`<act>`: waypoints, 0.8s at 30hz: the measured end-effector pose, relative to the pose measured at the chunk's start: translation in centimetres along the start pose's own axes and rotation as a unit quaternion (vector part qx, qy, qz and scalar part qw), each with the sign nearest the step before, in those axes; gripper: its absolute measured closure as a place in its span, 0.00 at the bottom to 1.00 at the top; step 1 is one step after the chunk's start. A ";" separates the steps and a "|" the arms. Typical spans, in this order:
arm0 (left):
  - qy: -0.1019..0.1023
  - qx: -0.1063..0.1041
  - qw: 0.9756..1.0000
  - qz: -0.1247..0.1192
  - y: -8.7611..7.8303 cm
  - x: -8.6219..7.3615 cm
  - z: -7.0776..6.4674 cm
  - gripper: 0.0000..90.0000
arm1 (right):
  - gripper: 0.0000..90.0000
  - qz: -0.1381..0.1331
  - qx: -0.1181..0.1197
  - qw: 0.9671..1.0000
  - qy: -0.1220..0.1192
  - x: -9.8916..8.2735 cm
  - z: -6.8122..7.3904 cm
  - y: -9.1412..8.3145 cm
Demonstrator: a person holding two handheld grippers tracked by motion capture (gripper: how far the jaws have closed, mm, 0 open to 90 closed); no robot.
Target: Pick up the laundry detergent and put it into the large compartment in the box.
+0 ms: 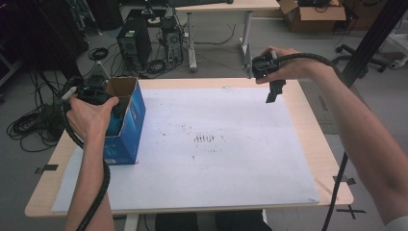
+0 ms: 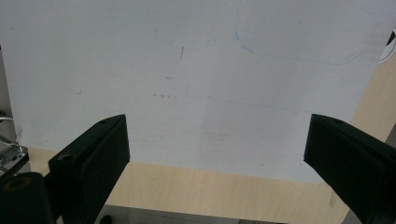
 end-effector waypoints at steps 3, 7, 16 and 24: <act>0.001 0.001 1.000 0.002 0.4 0.0 0.0 0.42 | 0.07 0.000 0.001 1.000 0.001 -0.1 0.0 0.1; 0.000 0.002 1.000 -0.001 0.9 -0.1 -0.1 0.42 | 0.07 0.000 -0.001 1.000 0.003 -0.4 0.0 0.0; -0.001 0.001 1.000 0.002 1.8 -0.3 0.0 0.42 | 0.07 0.000 -0.001 1.000 0.001 -0.3 0.1 0.0; -0.004 0.002 1.000 0.000 2.3 -0.5 0.5 0.42 | 0.07 0.000 0.000 1.000 0.000 -0.2 0.1 0.2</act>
Point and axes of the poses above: each handheld gripper's, and its own axes: y roughly forward along the jaws, x roughly out of its top, z roughly to its left, the point moved 10 cm from there along y, roughly forward along the jaws, and after that the axes turned 4 degrees about -x, right-handed, at the moved point
